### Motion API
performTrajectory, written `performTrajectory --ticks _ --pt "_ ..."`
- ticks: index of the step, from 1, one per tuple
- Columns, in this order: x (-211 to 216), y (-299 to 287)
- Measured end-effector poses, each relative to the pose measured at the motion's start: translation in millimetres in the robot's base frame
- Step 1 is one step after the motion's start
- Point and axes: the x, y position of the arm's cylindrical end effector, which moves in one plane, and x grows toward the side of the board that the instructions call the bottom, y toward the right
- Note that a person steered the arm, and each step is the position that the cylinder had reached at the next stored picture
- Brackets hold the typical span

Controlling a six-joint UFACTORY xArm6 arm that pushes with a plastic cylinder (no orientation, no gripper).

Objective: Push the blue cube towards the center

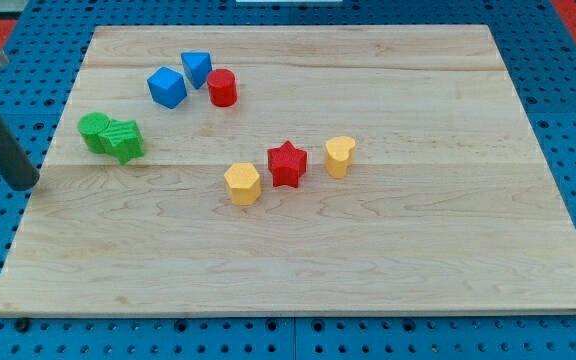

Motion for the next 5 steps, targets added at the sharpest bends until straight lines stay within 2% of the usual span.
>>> performTrajectory --ticks 2,3,4,5 --pt "-94.1 0.8" --pt "-137.1 25.3" --pt "-144.3 49.1" --pt "-171.4 48.2"
